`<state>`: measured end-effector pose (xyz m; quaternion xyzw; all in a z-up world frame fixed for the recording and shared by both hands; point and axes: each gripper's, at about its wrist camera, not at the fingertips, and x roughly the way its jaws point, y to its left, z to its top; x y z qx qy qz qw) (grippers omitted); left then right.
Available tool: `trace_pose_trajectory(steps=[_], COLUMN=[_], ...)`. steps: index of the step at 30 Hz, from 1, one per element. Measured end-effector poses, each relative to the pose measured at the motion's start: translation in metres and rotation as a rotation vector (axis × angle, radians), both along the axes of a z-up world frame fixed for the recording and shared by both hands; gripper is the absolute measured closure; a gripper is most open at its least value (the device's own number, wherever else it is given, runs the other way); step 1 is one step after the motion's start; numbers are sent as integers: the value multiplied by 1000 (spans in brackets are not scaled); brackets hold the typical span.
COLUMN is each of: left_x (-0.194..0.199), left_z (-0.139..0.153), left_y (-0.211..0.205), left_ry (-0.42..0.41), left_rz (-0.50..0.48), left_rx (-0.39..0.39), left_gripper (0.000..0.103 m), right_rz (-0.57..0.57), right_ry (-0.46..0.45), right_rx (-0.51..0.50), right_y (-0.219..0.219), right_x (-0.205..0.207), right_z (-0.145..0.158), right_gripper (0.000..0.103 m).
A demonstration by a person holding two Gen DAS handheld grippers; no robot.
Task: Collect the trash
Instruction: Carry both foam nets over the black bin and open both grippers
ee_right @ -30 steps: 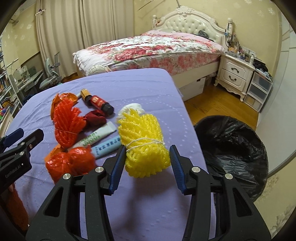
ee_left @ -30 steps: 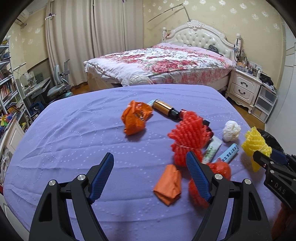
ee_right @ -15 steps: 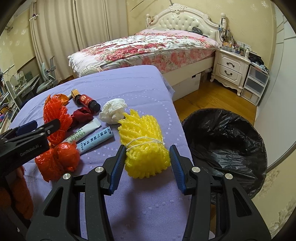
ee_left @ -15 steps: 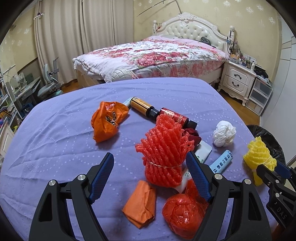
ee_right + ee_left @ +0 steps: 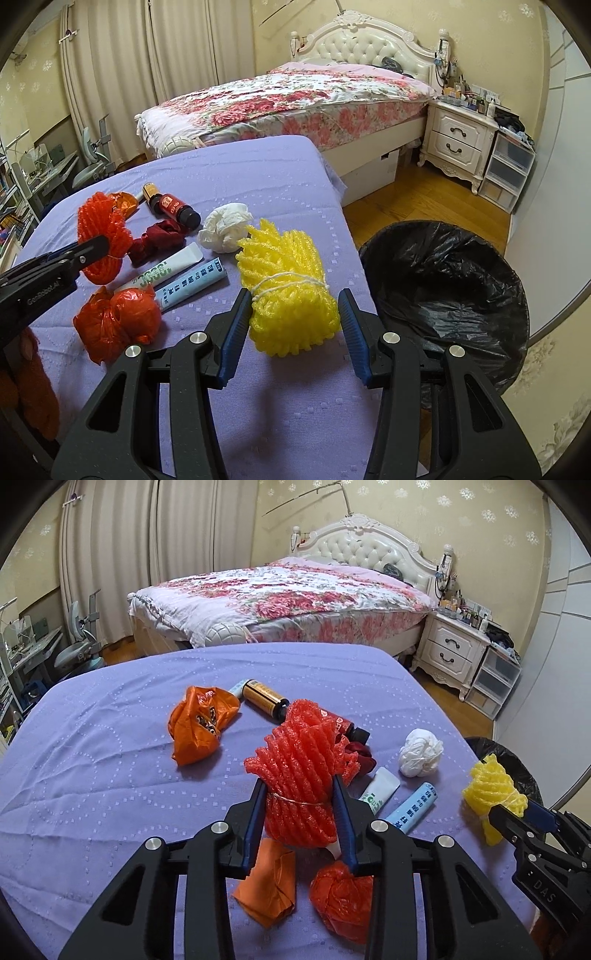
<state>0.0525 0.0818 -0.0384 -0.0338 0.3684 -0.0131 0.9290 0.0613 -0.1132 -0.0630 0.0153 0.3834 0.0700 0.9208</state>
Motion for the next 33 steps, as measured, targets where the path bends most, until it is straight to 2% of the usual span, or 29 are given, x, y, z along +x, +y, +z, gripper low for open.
trace_pose_trajectory(steps=[5,13,22,33], left_x=[-15,-27,-15,11], left_z=[19,40,30,9], left_y=[-6,-44,-102,-167], left_ry=[-44,-104,-110,-93], left_rz=[-19,-116,-243,-333], left_rx=[-2,-6,14,48], left_gripper=[68,68,68,68], right_rz=[-24,-106,-233,-334], right_ry=[-29,-77,-103,-72], right_rx=[-12,-48,-96,-88], right_y=[-8,-39,-88,-135], right_x=[-6,-14,-12,0], right_z=[8,19,20,4], right_gripper=[56,56,56,56])
